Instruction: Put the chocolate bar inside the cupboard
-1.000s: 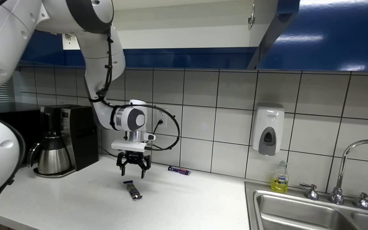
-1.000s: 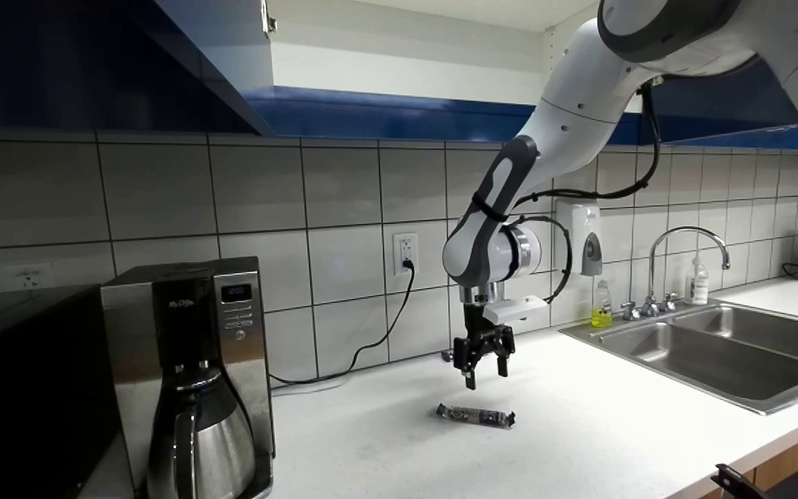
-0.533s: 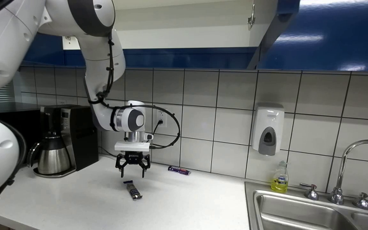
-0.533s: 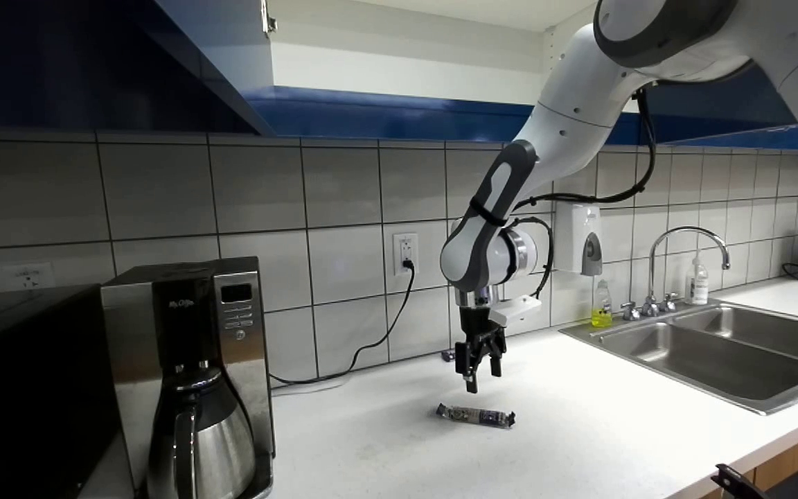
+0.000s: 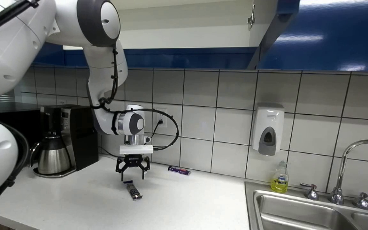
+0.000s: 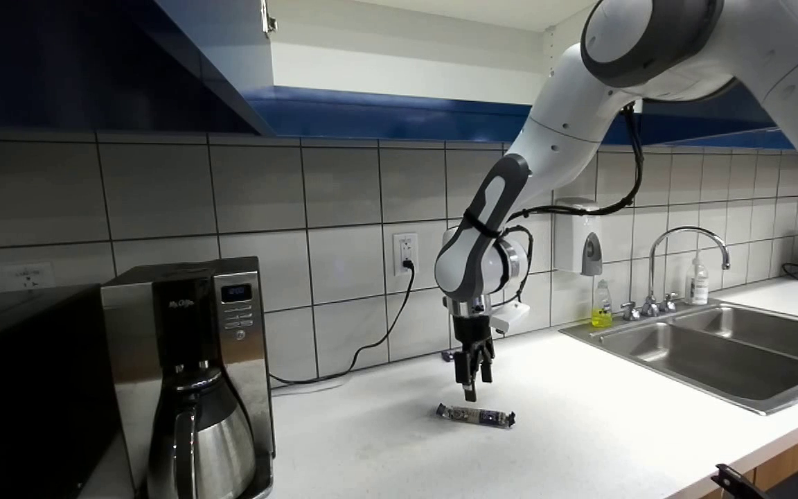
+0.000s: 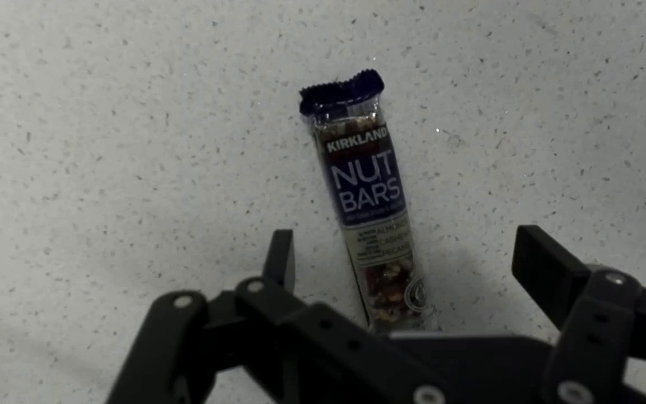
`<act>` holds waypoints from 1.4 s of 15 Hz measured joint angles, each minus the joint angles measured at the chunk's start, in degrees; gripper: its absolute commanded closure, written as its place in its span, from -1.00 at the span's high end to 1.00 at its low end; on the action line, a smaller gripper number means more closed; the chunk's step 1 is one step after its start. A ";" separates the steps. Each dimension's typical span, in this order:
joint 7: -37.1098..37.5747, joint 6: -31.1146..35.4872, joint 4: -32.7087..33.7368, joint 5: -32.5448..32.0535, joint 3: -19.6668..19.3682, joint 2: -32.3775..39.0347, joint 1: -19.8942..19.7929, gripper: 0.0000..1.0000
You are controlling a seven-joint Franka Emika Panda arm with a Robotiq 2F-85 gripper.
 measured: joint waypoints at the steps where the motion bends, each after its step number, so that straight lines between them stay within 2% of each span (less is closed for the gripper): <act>1: -0.04 -0.54 0.59 -0.99 0.00 0.44 0.00 1.00; 6: -0.05 -1.42 2.30 -4.07 0.00 2.75 0.01 1.00; 21: -0.04 -1.42 4.59 -5.89 0.01 6.81 0.80 1.00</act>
